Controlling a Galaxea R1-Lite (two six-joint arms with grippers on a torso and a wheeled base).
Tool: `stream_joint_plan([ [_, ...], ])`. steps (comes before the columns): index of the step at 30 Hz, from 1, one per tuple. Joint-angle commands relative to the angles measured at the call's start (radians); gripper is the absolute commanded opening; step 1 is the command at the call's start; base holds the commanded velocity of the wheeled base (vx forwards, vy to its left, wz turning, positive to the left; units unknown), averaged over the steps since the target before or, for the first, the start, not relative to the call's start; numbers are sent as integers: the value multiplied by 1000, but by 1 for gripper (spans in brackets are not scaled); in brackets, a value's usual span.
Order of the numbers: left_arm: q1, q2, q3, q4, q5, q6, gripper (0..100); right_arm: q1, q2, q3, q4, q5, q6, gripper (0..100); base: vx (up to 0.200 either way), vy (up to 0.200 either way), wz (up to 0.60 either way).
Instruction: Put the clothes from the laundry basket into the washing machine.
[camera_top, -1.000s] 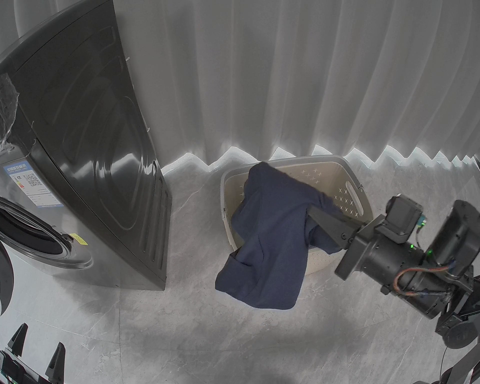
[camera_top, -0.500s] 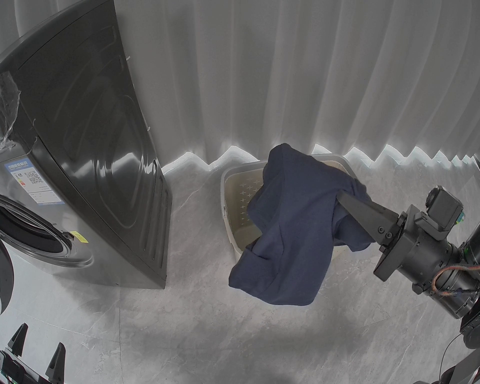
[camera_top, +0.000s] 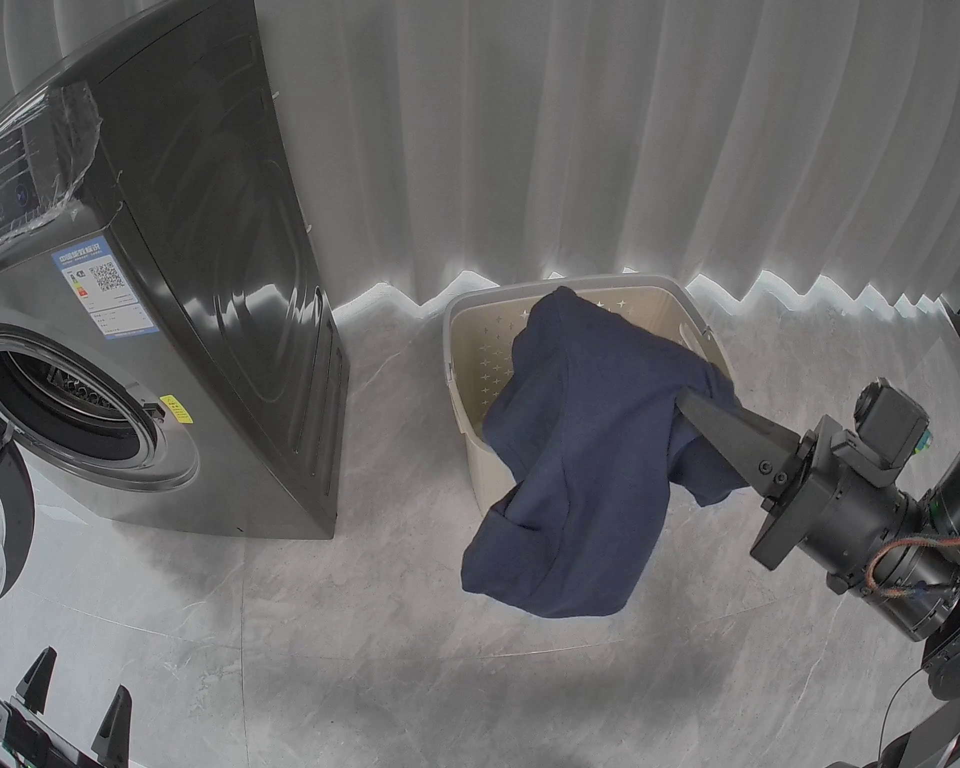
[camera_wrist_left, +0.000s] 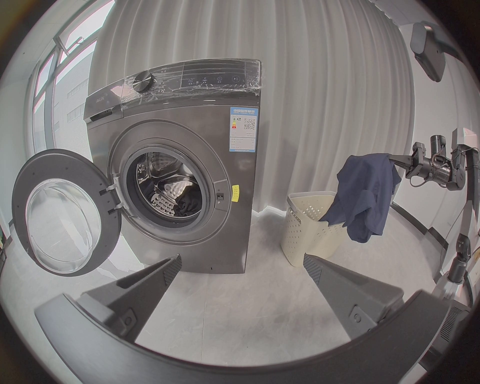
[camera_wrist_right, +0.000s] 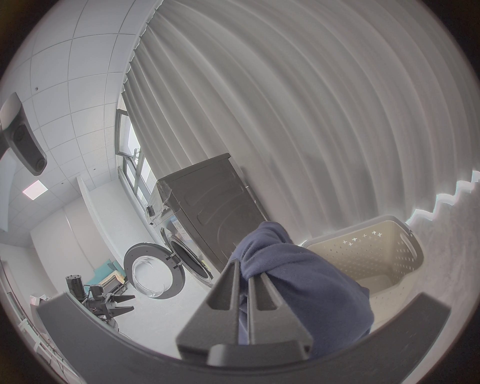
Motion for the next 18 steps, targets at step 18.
stream_joint_plan([
  [18,-1,-16,16,0,0,-2,100,1,9,7,-1,4,1,0,0,200,0],
])
